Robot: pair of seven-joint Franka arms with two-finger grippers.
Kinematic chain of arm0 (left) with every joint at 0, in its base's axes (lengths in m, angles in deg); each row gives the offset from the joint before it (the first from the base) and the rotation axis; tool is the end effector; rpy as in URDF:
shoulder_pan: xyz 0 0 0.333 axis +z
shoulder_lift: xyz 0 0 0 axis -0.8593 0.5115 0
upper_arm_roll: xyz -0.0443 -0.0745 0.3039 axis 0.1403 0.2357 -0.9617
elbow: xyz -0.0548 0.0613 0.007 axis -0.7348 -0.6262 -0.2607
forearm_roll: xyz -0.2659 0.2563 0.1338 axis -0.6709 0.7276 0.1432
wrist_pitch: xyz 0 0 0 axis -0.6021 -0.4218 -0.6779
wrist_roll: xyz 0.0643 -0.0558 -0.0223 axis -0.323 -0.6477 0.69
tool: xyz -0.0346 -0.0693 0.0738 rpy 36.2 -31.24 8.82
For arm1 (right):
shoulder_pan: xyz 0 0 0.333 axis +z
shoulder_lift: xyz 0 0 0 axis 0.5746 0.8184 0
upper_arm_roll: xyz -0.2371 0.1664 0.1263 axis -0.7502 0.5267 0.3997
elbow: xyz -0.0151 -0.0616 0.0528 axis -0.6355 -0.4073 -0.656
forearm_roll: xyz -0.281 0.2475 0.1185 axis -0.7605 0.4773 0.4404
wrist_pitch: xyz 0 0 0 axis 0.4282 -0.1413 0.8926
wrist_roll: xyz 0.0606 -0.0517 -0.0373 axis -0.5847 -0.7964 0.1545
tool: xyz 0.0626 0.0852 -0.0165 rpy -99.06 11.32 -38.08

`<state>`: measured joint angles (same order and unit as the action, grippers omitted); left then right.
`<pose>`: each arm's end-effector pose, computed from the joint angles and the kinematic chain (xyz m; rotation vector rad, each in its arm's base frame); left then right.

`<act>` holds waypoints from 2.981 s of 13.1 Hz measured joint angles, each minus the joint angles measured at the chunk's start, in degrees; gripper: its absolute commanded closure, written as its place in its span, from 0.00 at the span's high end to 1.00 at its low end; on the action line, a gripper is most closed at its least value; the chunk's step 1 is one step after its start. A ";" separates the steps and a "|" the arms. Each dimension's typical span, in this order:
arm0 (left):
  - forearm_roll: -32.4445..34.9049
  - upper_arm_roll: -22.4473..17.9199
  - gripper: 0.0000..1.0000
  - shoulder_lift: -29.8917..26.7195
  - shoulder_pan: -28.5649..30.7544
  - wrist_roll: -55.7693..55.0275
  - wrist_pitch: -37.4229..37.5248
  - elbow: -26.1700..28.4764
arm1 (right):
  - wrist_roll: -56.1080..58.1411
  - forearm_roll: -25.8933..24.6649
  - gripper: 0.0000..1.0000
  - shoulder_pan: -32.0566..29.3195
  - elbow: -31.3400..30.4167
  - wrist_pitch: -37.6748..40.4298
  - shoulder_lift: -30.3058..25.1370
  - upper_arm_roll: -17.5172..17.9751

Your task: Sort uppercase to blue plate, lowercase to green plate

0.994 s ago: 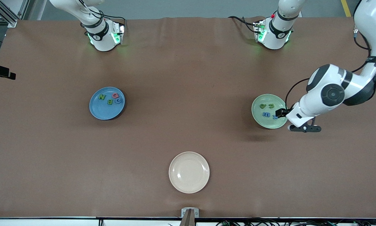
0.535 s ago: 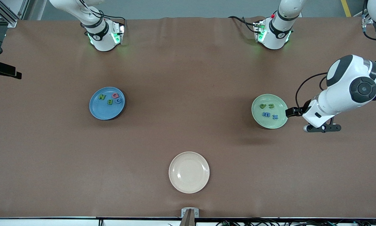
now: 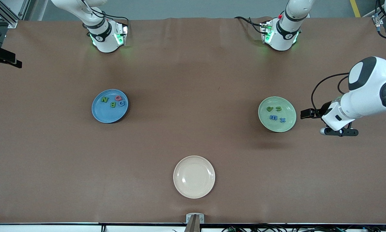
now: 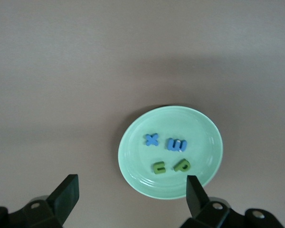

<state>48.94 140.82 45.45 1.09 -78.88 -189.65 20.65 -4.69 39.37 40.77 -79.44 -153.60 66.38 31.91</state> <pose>0.5930 -0.0070 0.3784 3.0144 -0.0988 -0.2333 0.5132 -0.0674 0.6544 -3.0526 -0.0457 0.3040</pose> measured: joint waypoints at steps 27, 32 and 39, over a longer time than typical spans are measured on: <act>-20.49 -13.02 1.00 -26.31 -0.42 15.23 13.69 -22.35 | 0.00 -2.71 1.00 -6.41 -6.74 -7.18 -6.13 10.08; -20.49 -37.77 1.00 -26.18 -26.90 15.04 13.96 -22.29 | 0.00 -2.73 1.00 -6.45 -6.82 -7.18 -6.13 10.43; -20.49 -68.47 1.00 -26.18 -58.59 14.93 15.51 -22.31 | -0.02 -2.68 1.00 -6.45 -7.23 -7.18 -6.13 9.37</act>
<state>28.45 72.36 19.27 -57.50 -63.96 -174.14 -1.67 -4.71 36.69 34.32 -86.66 -160.79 60.25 41.28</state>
